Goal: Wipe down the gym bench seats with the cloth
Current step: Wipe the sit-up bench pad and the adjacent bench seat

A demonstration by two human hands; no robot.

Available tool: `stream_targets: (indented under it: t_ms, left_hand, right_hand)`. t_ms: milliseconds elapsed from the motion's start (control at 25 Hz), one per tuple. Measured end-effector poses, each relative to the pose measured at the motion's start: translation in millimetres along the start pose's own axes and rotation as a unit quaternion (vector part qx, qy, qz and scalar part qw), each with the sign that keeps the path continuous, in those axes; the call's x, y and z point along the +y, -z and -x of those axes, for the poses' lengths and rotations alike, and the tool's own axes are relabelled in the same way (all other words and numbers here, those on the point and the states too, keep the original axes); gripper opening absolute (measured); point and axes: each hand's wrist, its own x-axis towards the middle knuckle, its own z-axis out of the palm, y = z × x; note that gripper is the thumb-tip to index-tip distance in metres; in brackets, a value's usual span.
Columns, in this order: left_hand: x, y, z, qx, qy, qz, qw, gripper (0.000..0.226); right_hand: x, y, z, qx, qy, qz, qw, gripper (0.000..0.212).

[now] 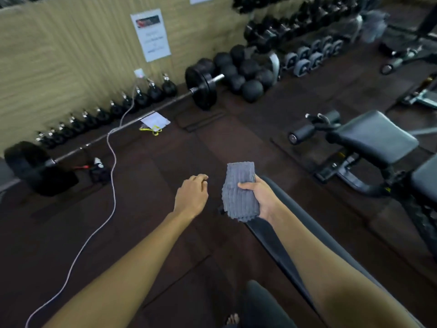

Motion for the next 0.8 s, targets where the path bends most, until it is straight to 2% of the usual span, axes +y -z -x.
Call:
stream_targets:
  t_ms: [200, 360, 600, 800]
  left_hand:
    - [-46, 41, -96, 0.017, 0.041, -0.001, 0.999, 0.034]
    - [-63, 75, -209, 0.032, 0.042, -0.012, 0.999, 0.033]
    - [-59, 118, -374, 0.022, 0.030, -0.010, 0.999, 0.033]
    - [-42, 119, -517, -0.002, -0.038, -0.007, 0.999, 0.035]
  right_hand:
    - [-43, -65, -105, -0.035, -0.013, 0.012, 0.999, 0.037]
    - [-102, -112, -207, -0.051, -0.009, 0.002, 0.999, 0.038]
    - [-203, -150, -317, -0.031, -0.010, -0.004, 0.999, 0.038]
    - [-271, -150, -414, 0.027, 0.019, -0.034, 0.999, 0.040]
